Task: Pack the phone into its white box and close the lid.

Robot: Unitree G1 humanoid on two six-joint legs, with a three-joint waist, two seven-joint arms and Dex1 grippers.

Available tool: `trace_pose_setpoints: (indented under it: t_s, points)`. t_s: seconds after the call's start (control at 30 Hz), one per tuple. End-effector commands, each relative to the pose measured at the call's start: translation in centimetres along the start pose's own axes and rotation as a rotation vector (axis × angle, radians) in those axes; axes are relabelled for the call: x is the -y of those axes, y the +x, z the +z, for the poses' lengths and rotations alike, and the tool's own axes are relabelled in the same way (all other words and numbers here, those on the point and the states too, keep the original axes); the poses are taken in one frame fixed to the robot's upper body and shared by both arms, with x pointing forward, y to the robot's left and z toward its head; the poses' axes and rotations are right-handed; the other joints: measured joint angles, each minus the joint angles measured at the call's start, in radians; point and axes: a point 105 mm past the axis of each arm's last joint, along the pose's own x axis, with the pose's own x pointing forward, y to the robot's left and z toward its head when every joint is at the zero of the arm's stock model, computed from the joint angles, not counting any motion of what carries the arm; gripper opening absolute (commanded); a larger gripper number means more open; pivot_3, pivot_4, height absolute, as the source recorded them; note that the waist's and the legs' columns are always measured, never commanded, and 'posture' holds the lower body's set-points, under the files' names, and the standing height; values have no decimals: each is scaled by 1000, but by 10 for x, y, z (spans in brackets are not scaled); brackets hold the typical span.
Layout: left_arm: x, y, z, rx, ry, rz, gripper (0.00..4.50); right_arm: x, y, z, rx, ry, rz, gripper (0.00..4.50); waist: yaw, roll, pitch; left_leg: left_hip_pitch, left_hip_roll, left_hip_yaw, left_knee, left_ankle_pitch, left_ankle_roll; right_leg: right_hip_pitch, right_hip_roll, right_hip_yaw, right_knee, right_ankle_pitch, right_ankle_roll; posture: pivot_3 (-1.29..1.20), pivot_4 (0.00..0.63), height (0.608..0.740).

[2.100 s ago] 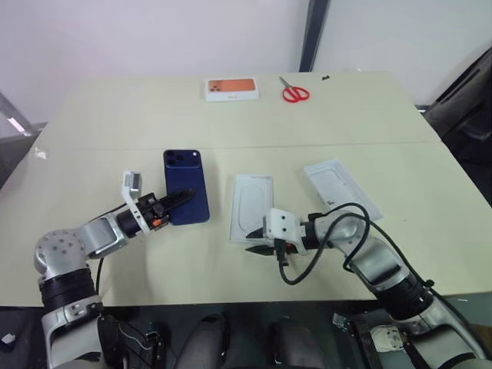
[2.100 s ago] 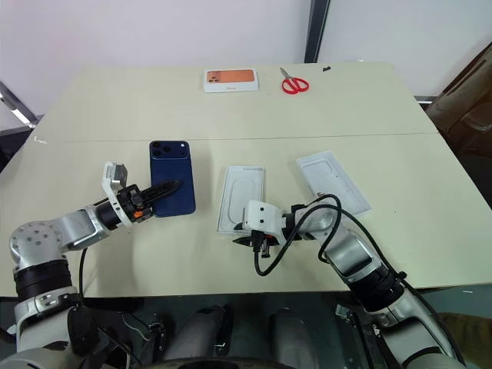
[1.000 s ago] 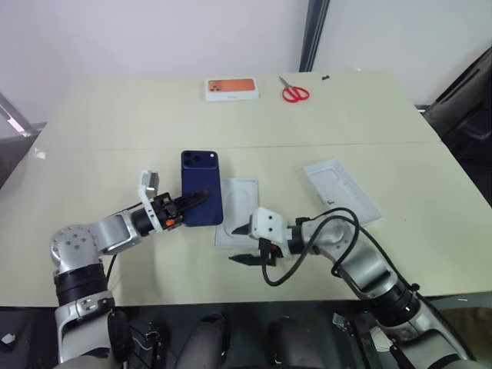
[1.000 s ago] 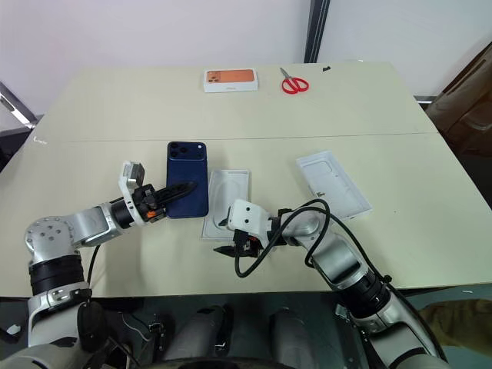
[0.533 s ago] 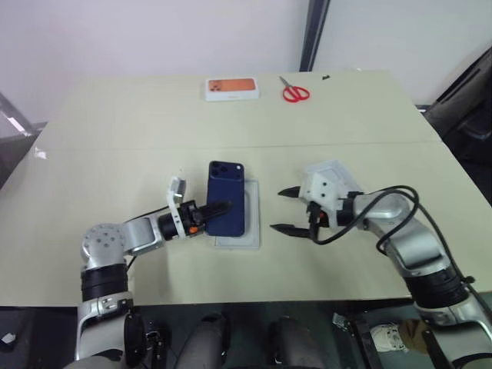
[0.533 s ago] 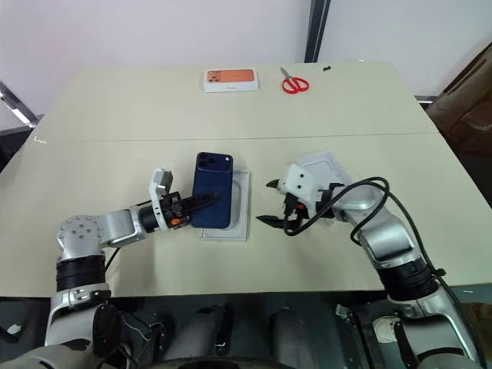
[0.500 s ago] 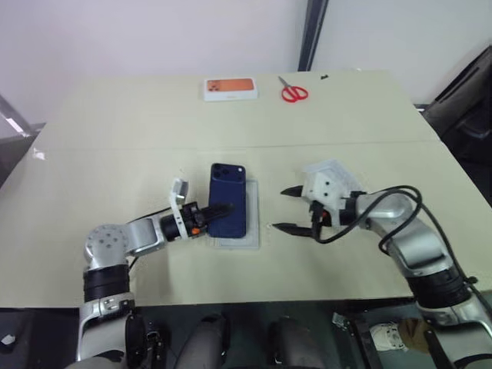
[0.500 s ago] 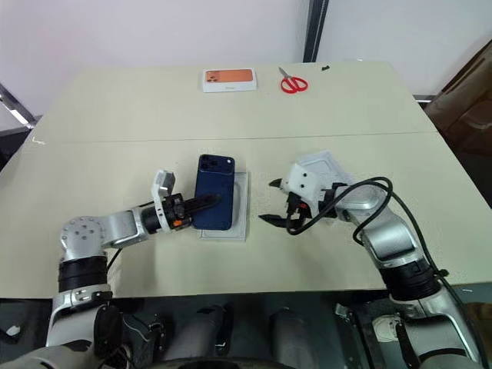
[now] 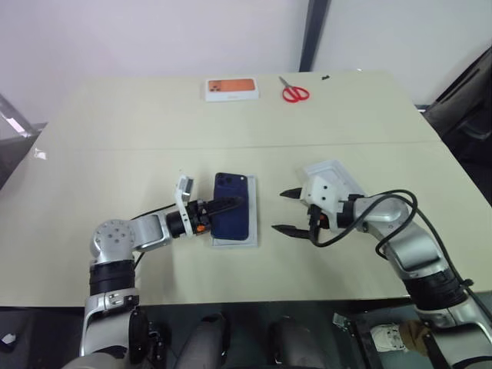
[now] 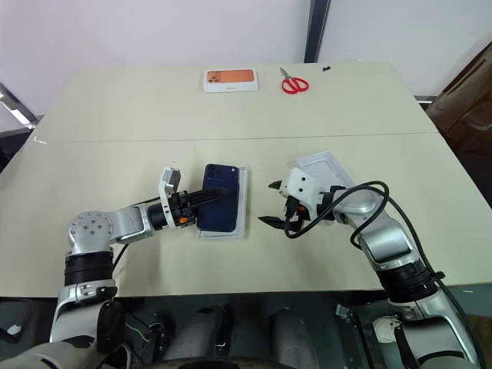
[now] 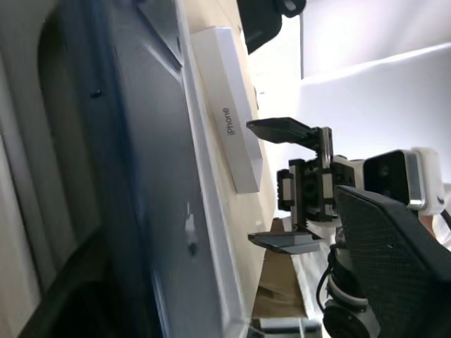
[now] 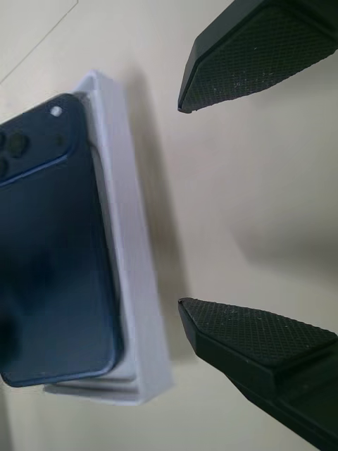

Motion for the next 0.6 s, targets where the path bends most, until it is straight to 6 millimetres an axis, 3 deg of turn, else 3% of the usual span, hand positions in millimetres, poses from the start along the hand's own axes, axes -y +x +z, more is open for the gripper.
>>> trace_pose_setpoints:
  t_s: [0.03, 0.37, 0.6]
  points:
    - [10, -2, 7, -5, 55, -9, 3677, 4, 3, 11, 35, -45, -9, 4431, 0, 0, 0, 0, 0, 0, 0, 0, 0, 0, 0, 0, 0, 0, 0, 0, 150, 734]
    - [17, -11, 6, -28, 101, 6, 3677, 1, 9, 8, 33, -50, -6, 4431, 2, 0, 0, 0, 0, 0, 0, 0, 0, 0, 0, 0, 0, 0, 0, 0, 150, 734]
    - [25, -5, 3, -55, 129, -3, 3677, 0, 13, 10, 42, -54, -3, 4431, 3, 0, 0, 0, 0, 0, 0, 0, 0, 0, 0, 0, 0, 0, 0, 0, 150, 734]
